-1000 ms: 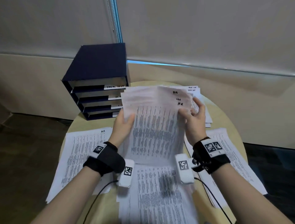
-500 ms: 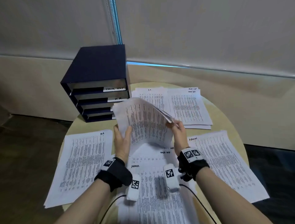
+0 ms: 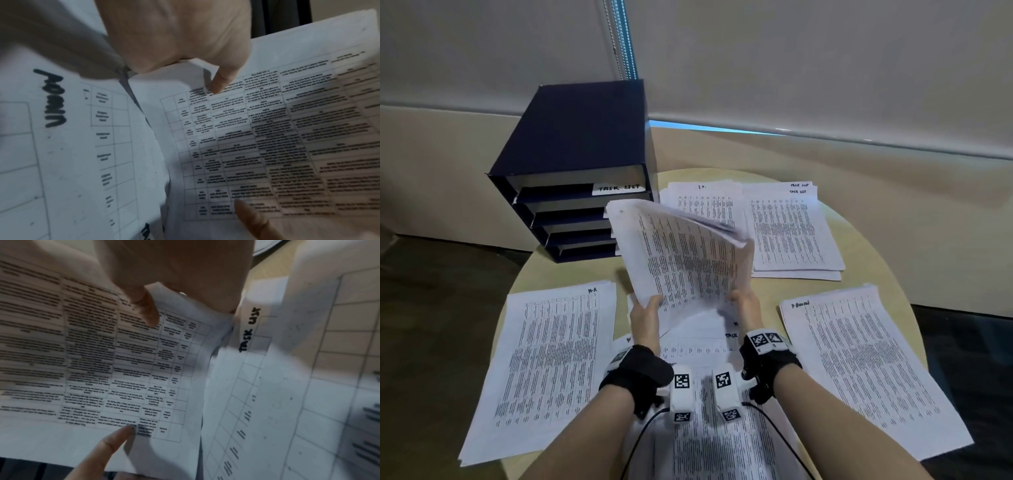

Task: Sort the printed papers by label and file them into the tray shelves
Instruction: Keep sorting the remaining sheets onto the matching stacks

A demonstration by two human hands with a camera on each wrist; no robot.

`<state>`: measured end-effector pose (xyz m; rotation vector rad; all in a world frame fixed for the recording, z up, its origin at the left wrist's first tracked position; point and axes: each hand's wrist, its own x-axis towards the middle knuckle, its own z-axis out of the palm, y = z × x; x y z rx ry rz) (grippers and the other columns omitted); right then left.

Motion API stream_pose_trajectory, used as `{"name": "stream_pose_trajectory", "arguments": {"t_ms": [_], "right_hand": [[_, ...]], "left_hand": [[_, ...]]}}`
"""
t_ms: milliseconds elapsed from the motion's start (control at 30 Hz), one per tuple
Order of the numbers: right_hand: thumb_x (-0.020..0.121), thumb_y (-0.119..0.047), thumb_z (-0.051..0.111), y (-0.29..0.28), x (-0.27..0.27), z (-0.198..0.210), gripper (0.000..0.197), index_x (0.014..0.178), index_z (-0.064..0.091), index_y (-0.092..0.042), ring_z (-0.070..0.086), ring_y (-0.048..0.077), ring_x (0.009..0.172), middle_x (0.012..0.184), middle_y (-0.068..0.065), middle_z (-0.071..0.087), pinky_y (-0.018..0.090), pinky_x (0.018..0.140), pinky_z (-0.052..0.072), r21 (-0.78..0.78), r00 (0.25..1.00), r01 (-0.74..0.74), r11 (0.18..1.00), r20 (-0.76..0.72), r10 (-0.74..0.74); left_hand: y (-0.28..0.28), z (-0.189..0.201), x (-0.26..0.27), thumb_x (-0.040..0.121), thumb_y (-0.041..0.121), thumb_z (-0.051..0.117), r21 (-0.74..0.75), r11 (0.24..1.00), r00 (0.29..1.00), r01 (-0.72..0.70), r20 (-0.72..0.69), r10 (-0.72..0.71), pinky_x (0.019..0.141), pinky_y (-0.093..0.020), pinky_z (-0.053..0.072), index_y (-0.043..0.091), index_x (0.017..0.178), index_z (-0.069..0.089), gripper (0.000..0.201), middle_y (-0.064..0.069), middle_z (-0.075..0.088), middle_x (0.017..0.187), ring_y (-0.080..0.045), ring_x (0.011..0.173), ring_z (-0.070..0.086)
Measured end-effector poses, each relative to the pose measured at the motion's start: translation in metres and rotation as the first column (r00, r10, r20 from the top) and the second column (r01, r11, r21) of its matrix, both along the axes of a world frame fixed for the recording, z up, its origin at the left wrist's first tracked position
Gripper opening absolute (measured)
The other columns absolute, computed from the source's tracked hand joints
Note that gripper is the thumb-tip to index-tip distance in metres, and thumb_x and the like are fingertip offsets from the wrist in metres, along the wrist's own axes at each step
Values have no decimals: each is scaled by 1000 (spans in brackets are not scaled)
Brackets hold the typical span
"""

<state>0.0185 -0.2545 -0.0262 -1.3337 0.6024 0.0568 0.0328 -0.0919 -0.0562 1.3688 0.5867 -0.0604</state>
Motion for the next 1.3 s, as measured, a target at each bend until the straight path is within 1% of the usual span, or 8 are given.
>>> {"name": "stream_pose_trajectory", "arguments": {"t_ms": [100, 300, 400, 633, 800, 933, 1133, 1300], "right_hand": [[83, 5, 41, 1, 0, -8, 14, 89, 47, -6, 40, 15, 62, 77, 6, 44, 22, 51, 35, -54, 999, -24, 998, -28, 23], [84, 3, 42, -4, -7, 0, 27, 105, 44, -13, 47, 17, 69, 84, 8, 49, 27, 57, 40, -139, 999, -23, 990, 30, 27], [85, -2, 55, -19, -8, -1, 41, 122, 41, -16, 54, 18, 88, 102, 7, 54, 23, 70, 43, -240, 996, -36, 970, 67, 54], [85, 1, 52, -50, -26, -25, 26, 95, 59, -21, 54, 18, 98, 113, 5, 49, 33, 94, 46, -738, 947, -293, 609, -136, 291], [93, -6, 44, -53, -52, -22, 17, 107, 53, -9, 47, 15, 89, 110, 9, 45, 28, 84, 42, -760, 982, -123, 638, -2, 188], [86, -10, 56, -57, -64, -35, 15, 99, 55, -18, 50, 15, 93, 106, 4, 49, 35, 91, 47, -827, 933, -231, 513, -39, 357], [73, -32, 68, -50, -82, -29, 44, 115, 53, -28, 38, 17, 108, 110, -4, 42, 37, 97, 40, -815, 724, -572, 92, -449, 523], [78, -16, 64, -49, -83, -30, 21, 98, 57, -19, 45, 22, 104, 100, 0, 44, 34, 91, 43, -841, 767, -527, 120, -410, 493]], "left_hand": [[-3, 2, -1, 88, 23, 61, 59, 997, 999, 39, 12, -40, 109, -43, 37, 17, 136, 47, 50, 1, 58, 131, -23, 123, 52], [13, 5, 2, 84, 49, 59, 217, 970, 988, 109, 86, -131, 106, -43, 41, 36, 128, 51, 47, 8, 61, 127, -16, 120, 56], [37, 31, -3, 97, 28, 52, 226, 963, 975, 150, 126, -182, 88, -39, 54, 32, 131, 50, 34, 7, 65, 119, -14, 108, 63], [176, 48, -32, 97, 12, 53, 478, 874, 993, 88, 30, -116, 102, -49, 43, 4, 131, 50, 35, -16, 59, 128, -32, 117, 57], [245, 40, -79, 98, 4, 50, 363, 930, 985, 62, -170, 0, 104, -44, 38, 5, 134, 48, 37, -8, 51, 135, -31, 115, 54], [279, 10, -93, 97, 0, 48, 312, 941, 960, 131, -277, -42, 107, -51, 35, 1, 140, 42, 43, -16, 53, 135, -39, 120, 52], [295, -15, -72, 87, 5, 65, 589, 713, 879, 381, -471, -81, 96, -47, 45, -1, 115, 61, 29, -20, 64, 116, -42, 107, 58], [301, -21, -61, 88, 3, 59, 667, 532, 822, 522, -559, -105, 97, -44, 44, 5, 125, 56, 37, -16, 61, 124, -37, 112, 56]]}}
